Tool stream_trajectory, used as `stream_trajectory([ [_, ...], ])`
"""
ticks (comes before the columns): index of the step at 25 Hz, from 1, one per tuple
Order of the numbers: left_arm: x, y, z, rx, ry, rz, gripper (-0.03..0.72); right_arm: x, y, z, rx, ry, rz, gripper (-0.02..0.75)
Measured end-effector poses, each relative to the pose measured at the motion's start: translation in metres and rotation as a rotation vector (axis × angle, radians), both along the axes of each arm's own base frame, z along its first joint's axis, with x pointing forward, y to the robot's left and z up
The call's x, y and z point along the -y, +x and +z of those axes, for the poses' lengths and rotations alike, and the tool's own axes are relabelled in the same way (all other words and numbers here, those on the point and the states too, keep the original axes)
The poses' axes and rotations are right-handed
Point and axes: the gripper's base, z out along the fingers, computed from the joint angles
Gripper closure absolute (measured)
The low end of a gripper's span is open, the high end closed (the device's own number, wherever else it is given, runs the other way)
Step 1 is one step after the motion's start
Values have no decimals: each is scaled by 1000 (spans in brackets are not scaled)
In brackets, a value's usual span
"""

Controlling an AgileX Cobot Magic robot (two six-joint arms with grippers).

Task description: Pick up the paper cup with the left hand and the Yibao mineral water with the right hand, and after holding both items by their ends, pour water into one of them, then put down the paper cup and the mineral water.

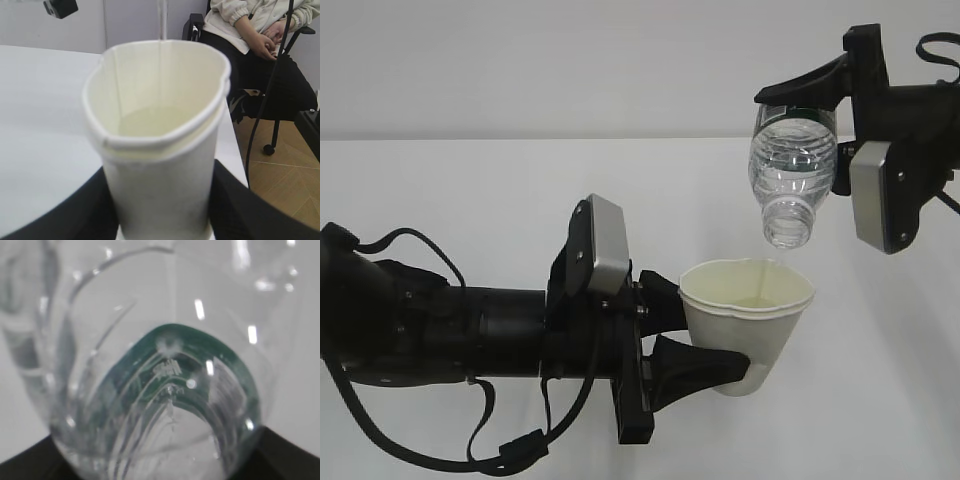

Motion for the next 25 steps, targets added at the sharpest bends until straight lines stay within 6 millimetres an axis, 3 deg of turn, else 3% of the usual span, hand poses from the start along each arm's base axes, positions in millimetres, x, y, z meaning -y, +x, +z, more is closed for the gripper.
stream_trajectory([
  [25,0,0,0,0,1,0,312,0,0,1,12,-1,-3,249],
])
